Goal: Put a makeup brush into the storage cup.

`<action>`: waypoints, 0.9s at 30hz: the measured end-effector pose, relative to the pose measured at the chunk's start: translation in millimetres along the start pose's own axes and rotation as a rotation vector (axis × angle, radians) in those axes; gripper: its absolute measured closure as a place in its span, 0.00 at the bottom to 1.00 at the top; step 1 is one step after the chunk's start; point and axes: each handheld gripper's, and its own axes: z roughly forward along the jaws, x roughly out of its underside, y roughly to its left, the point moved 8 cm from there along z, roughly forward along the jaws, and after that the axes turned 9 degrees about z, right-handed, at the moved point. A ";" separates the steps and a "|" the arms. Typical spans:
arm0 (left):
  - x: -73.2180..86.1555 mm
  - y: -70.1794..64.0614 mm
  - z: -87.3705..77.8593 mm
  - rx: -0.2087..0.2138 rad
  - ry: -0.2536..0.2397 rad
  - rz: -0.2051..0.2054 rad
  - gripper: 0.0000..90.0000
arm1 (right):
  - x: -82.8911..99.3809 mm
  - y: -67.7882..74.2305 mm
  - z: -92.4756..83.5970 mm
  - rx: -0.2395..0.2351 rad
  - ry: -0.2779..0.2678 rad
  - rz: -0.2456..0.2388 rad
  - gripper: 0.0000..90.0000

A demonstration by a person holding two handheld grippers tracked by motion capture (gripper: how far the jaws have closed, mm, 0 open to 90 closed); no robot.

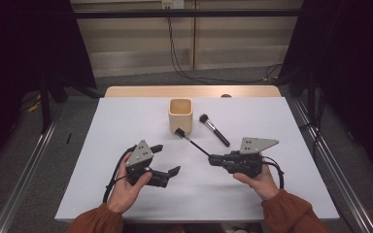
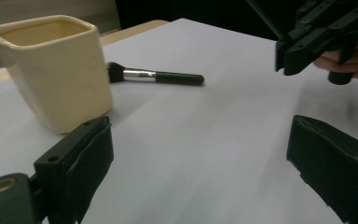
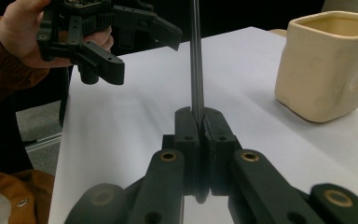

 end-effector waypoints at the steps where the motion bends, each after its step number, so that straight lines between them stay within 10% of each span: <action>1: -1.9 -2.2 1.3 0.008 -0.009 0.001 0.08 | 0.1 0.2 0.1 -0.002 0.002 -0.001 0.96; 6: -15.7 -13.3 4.8 0.084 -0.081 -0.002 0.04 | -0.1 2.7 1.0 -0.004 0.001 -0.012 0.96; 27: -45.2 -16.4 34.3 0.066 -0.138 -0.031 0.29 | -0.2 4.2 1.5 -0.001 -0.008 -0.020 0.96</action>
